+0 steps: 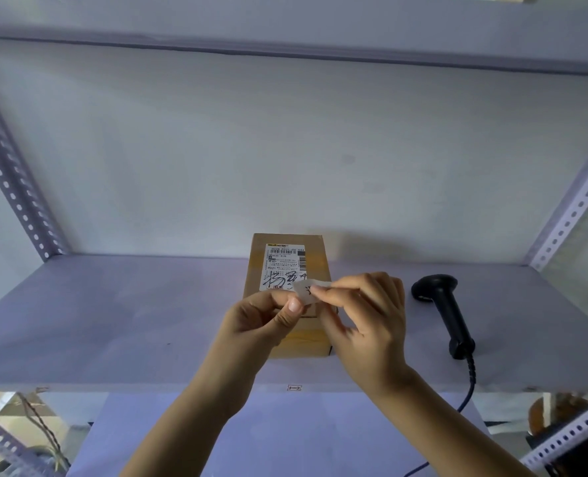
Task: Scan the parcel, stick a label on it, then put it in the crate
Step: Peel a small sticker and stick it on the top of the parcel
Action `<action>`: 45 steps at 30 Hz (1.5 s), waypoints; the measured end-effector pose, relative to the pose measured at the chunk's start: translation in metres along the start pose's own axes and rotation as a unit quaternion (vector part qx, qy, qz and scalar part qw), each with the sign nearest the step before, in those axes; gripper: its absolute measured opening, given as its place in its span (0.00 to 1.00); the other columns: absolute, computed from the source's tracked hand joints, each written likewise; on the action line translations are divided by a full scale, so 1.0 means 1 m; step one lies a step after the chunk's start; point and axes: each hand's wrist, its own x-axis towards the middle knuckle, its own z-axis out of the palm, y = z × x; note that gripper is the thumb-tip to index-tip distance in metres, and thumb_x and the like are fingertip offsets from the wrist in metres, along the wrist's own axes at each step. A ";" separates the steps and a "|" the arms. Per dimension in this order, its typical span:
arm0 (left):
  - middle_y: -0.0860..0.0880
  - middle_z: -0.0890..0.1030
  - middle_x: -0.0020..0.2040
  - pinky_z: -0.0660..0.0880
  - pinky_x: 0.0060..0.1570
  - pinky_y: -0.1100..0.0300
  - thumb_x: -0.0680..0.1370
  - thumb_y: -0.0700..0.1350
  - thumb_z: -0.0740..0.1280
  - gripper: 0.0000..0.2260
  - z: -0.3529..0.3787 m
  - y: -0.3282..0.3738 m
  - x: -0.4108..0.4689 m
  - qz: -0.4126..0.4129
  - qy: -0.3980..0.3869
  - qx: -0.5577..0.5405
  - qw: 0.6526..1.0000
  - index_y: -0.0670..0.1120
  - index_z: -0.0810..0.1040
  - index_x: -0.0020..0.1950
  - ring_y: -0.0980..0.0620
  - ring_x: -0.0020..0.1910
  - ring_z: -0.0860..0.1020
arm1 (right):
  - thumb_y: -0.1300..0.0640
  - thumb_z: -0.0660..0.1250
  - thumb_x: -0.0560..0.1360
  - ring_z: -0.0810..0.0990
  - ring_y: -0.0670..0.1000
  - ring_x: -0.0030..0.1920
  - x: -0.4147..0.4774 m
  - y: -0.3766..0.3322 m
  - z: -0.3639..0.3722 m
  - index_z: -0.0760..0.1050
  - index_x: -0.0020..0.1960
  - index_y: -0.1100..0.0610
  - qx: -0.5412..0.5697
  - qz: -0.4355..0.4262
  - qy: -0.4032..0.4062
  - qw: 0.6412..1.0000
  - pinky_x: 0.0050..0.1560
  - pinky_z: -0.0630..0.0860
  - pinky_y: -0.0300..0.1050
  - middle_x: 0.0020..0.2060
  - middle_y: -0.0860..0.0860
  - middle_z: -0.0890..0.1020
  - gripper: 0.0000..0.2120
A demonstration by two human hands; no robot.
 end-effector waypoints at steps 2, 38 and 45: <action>0.59 0.78 0.28 0.67 0.29 0.74 0.68 0.53 0.69 0.06 0.000 0.000 0.000 -0.001 0.005 -0.002 1.000 0.53 0.83 0.35 0.63 0.27 0.71 | 0.63 0.75 0.69 0.75 0.50 0.39 0.000 0.000 0.000 0.85 0.41 0.58 -0.003 0.002 0.002 1.000 0.38 0.69 0.48 0.34 0.51 0.83 0.02; 0.59 0.77 0.28 0.68 0.31 0.77 0.73 0.46 0.66 0.07 0.006 -0.008 -0.007 0.082 0.068 -0.009 0.994 0.44 0.79 0.38 0.65 0.27 0.73 | 0.61 0.77 0.68 0.78 0.54 0.35 -0.006 -0.008 0.013 0.85 0.40 0.56 0.018 0.037 0.010 0.999 0.37 0.70 0.49 0.35 0.51 0.82 0.03; 0.56 0.78 0.31 0.68 0.32 0.76 0.73 0.48 0.66 0.07 0.003 -0.009 -0.008 0.081 0.071 -0.002 0.994 0.46 0.79 0.39 0.64 0.28 0.72 | 0.61 0.77 0.69 0.78 0.54 0.36 -0.007 -0.012 0.014 0.84 0.40 0.56 0.021 0.042 0.004 0.999 0.38 0.69 0.48 0.35 0.51 0.83 0.02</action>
